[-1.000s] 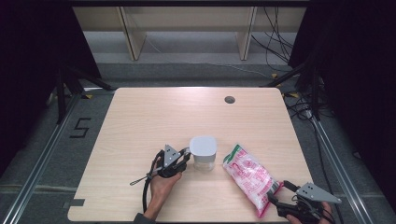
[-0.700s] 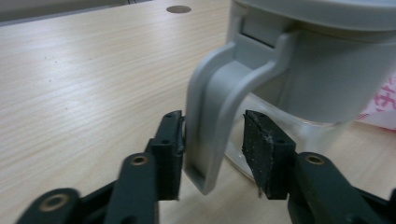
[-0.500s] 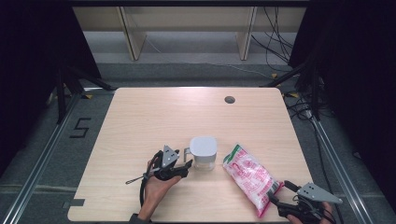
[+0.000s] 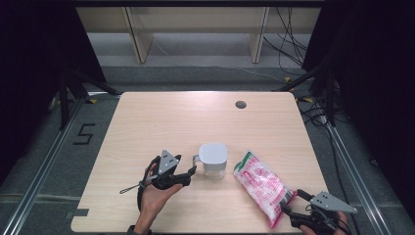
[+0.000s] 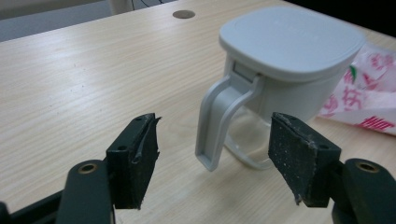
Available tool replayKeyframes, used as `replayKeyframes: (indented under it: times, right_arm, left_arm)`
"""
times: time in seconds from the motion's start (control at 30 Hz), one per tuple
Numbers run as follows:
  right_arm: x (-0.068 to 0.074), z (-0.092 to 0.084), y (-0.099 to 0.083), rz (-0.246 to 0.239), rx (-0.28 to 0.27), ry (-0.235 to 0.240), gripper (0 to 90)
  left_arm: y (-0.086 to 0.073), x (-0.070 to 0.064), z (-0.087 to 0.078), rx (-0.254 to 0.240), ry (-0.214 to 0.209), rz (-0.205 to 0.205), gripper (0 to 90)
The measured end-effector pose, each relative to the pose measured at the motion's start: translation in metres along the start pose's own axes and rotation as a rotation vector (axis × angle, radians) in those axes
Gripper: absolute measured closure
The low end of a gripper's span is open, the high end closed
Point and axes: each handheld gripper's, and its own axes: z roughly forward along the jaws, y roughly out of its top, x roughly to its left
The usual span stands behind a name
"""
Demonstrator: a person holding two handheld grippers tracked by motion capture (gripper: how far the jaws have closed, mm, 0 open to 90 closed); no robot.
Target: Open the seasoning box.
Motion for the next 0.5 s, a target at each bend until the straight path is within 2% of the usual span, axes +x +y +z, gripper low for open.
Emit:
replayKeyframes:
  times: [0.07, 0.1, 0.13, 0.17, 0.2, 0.23, 0.27, 0.3, 0.33, 0.37, 0.43, 0.47, 0.5]
  right_arm:
    - [-0.001, 0.0, 0.0, -0.016, -0.009, 0.002, 22.6]
    - [0.002, -0.001, -0.001, 0.021, -0.007, -0.001, 22.6]
    - [0.001, -0.001, -0.001, 0.01, -0.009, -0.012, 22.5]
    - [0.001, -0.001, -0.001, 0.004, -0.007, -0.012, 22.5]
    - [0.002, -0.002, -0.001, 0.008, -0.007, -0.006, 22.4]
    - [0.0, -0.002, -0.001, -0.013, -0.012, -0.007, 22.3]
    - [0.001, -0.001, -0.001, -0.011, -0.013, -0.002, 22.2]
    - [0.0, -0.001, -0.001, -0.024, -0.016, 0.001, 22.1]
    - [-0.001, -0.002, -0.001, -0.026, -0.015, -0.015, 21.9]
    - [0.0, -0.002, -0.001, -0.014, -0.013, -0.009, 21.9]
    - [0.001, -0.003, -0.001, 0.005, -0.014, -0.008, 22.0]
    - [-0.001, -0.002, -0.001, -0.023, -0.026, -0.002, 22.0]
    - [0.0, -0.002, -0.001, -0.012, -0.025, -0.003, 22.1]
  left_arm:
    - [0.003, -0.002, -0.003, -0.011, -0.02, -0.018, 32.7]
    - [0.005, -0.004, -0.004, -0.018, -0.031, -0.008, 33.0]
    - [0.006, -0.005, -0.005, -0.015, -0.027, 0.003, 33.2]
    - [0.008, -0.006, -0.005, -0.024, -0.042, 0.009, 33.9]
    - [0.009, -0.008, -0.005, -0.029, -0.051, 0.008, 35.0]
    - [0.011, -0.009, -0.006, -0.042, -0.058, 0.001, 36.9]
    - [0.012, -0.01, -0.006, -0.057, -0.068, -0.001, 41.3]
    - [0.013, -0.009, -0.007, -0.067, -0.077, 0.018, 44.9]
    - [0.014, -0.01, -0.008, -0.08, -0.079, 0.01, 48.6]
    - [0.013, -0.011, -0.009, -0.102, -0.073, -0.004, 53.2]
    - [0.013, -0.011, -0.01, -0.141, -0.078, -0.005, 64.6]
    - [0.013, -0.01, -0.01, -0.146, -0.08, 0.014, 69.5]
    - [0.013, -0.01, -0.01, -0.155, -0.08, 0.013, 73.6]
